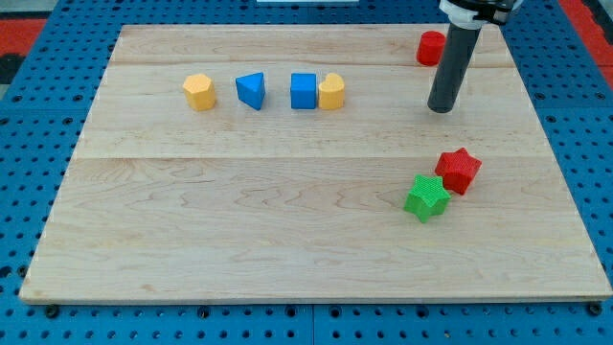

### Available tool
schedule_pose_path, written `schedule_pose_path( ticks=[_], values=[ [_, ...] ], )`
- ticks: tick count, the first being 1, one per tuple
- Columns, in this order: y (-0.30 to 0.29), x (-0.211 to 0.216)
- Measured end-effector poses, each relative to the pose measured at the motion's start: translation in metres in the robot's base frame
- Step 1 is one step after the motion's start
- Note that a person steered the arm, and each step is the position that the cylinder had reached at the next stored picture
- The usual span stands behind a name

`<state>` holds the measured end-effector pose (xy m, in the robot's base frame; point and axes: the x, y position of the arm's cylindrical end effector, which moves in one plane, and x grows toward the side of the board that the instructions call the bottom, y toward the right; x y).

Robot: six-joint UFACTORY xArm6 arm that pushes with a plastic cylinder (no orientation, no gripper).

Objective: Slide the blue cube and blue triangle to the top left

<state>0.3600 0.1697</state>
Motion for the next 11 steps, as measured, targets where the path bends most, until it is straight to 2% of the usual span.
schedule_pose_path(
  ticks=[1, 3, 6, 8, 11],
  values=[
    [-0.011, -0.02],
    [-0.026, -0.03],
    [-0.169, -0.03],
    [-0.178, -0.03],
    [-0.253, -0.03]
  ],
)
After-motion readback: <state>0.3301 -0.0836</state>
